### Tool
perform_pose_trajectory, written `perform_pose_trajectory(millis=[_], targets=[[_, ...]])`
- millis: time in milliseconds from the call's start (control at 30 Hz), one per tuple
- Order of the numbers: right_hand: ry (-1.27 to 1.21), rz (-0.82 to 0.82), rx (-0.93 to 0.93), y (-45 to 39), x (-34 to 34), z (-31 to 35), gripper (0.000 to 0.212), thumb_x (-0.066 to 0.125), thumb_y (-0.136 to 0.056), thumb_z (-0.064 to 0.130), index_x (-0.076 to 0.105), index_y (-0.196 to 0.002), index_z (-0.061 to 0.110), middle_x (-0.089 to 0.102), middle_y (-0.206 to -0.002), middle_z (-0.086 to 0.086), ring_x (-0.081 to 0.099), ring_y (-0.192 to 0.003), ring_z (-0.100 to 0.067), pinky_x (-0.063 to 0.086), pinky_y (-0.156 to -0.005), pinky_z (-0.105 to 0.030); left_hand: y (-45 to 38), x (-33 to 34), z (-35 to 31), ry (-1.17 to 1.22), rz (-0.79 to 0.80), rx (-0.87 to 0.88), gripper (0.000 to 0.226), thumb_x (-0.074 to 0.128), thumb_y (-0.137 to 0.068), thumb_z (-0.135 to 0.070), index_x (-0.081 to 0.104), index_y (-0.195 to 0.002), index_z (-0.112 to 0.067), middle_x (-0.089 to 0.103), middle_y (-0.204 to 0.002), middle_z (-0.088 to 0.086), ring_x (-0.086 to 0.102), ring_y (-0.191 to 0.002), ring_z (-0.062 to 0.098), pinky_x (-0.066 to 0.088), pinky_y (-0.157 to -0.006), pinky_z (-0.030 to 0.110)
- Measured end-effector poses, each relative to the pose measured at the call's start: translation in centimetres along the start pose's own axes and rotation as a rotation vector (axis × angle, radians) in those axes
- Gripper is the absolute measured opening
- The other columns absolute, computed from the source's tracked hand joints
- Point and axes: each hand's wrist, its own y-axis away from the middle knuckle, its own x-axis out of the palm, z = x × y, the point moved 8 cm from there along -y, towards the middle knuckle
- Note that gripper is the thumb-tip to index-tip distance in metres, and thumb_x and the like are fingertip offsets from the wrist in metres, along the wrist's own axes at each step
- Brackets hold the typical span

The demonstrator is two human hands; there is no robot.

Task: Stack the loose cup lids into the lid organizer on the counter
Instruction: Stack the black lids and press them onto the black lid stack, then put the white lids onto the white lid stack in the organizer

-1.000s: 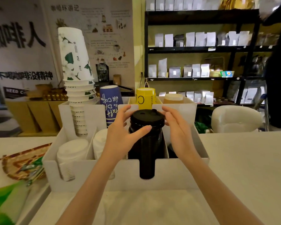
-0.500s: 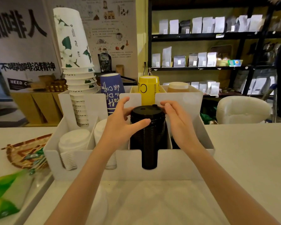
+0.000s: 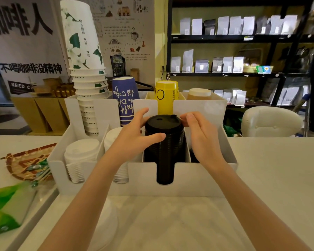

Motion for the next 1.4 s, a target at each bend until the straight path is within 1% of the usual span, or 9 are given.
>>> perform_pose_trajectory(millis=[300, 467, 567, 700, 867, 967, 1167, 1267, 1400], targets=[[0.054, 0.005, -0.027, 0.1, -0.2, 0.2, 0.032, 0.034, -0.094, 0.022, 0.06, -0.097, 0.004, 0.065, -0.092, -0.019, 0.056, -0.082, -0.018, 0.038, -0.061, -0.004, 0.3, 0.8, -0.7, -0.079, 0.005, 0.03, 0.073, 0.059, -0.081, -0.031, 0.017, -0.14, -0.027, 0.039, -0.144, -0.002, 0.037, -0.119, 0.008, 0.029, -0.093, 0.022], [0.036, 0.036, 0.0, 0.1, -0.2, 0.2, 0.031, 0.035, -0.094, 0.023, 0.059, -0.102, 0.006, 0.065, -0.095, -0.016, 0.058, -0.089, -0.019, 0.039, -0.065, -0.004, 0.3, 0.9, -0.5, -0.114, 0.007, 0.018, 0.077, 0.057, -0.082, -0.034, 0.009, -0.142, -0.028, 0.031, -0.149, -0.003, 0.03, -0.134, 0.017, 0.025, -0.094, 0.022], [0.025, 0.034, 0.01, 0.0, -0.4, 0.6, 0.024, 0.037, -0.093, 0.023, 0.058, -0.099, 0.011, 0.061, -0.091, -0.005, 0.053, -0.083, -0.004, 0.036, -0.067, 0.0, 0.6, 0.7, -1.0, -0.115, -0.004, 0.028, 0.081, 0.059, -0.081, -0.035, 0.007, -0.142, -0.028, 0.025, -0.151, -0.004, 0.025, -0.137, 0.014, 0.024, -0.099, 0.023], [-0.008, -0.016, 0.006, 0.3, -1.1, 1.7, 0.021, 0.039, -0.093, 0.022, 0.057, -0.102, 0.017, 0.056, -0.09, 0.009, 0.05, -0.084, 0.004, 0.034, -0.07, 0.004, 1.8, -1.0, -2.0, -0.079, -0.09, 0.082, 0.071, 0.058, -0.08, -0.038, 0.021, -0.14, -0.029, 0.03, -0.149, -0.005, 0.029, -0.135, 0.011, 0.028, -0.108, 0.033], [-0.07, 0.077, -0.021, 3.1, 1.0, 4.1, 0.023, 0.041, -0.092, 0.021, 0.057, -0.108, 0.015, 0.057, -0.091, 0.014, 0.053, -0.088, 0.003, 0.038, -0.07, 0.003, 5.8, -3.4, -2.1, -0.07, -0.236, 0.138, 0.042, 0.054, -0.083, -0.032, 0.046, -0.124, -0.025, 0.054, -0.12, -0.009, 0.049, -0.113, 0.007, 0.039, -0.089, 0.019], [-0.114, 0.081, -0.014, 5.0, 2.3, 5.3, 0.023, 0.041, -0.092, 0.02, 0.059, -0.104, 0.014, 0.057, -0.088, 0.017, 0.054, -0.088, -0.001, 0.043, -0.075, -0.01, 8.5, -4.4, -1.0, -0.127, -0.258, 0.137, 0.037, 0.055, -0.083, -0.032, 0.05, -0.12, -0.023, 0.058, -0.118, -0.005, 0.052, -0.108, 0.008, 0.042, -0.085, 0.02], [-0.144, 0.219, 0.037, 9.0, 6.3, 6.2, 0.025, 0.043, -0.091, 0.019, 0.059, -0.109, 0.015, 0.064, -0.1, 0.003, 0.057, -0.094, -0.007, 0.041, -0.079, -0.01, 13.5, -6.4, 3.5, -0.25, -0.267, -0.017, 0.048, 0.055, -0.082, -0.039, 0.044, -0.126, -0.025, 0.05, -0.132, -0.002, 0.044, -0.113, 0.007, 0.037, -0.093, 0.028], [-0.189, 0.323, 0.225, 11.2, 9.2, 4.6, 0.028, 0.043, -0.09, 0.022, 0.058, -0.112, 0.016, 0.063, -0.107, -0.002, 0.056, -0.101, -0.014, 0.042, -0.089, -0.026, 15.6, -6.8, 6.1, -0.338, -0.187, -0.129, 0.062, 0.057, -0.078, -0.046, 0.034, -0.132, -0.027, 0.039, -0.143, -0.002, 0.038, -0.127, 0.014, 0.033, -0.103, 0.037], [-0.133, 0.412, 0.313, 13.9, 12.0, 3.8, 0.023, 0.042, -0.09, 0.022, 0.062, -0.099, 0.015, 0.06, -0.095, 0.0, 0.054, -0.094, -0.015, 0.04, -0.079, -0.028, 18.0, -6.8, 9.0, -0.357, -0.102, -0.279, 0.088, 0.067, -0.067, -0.053, 0.022, -0.139, -0.027, 0.024, -0.151, -0.003, 0.025, -0.136, 0.017, 0.025, -0.109, 0.036]])
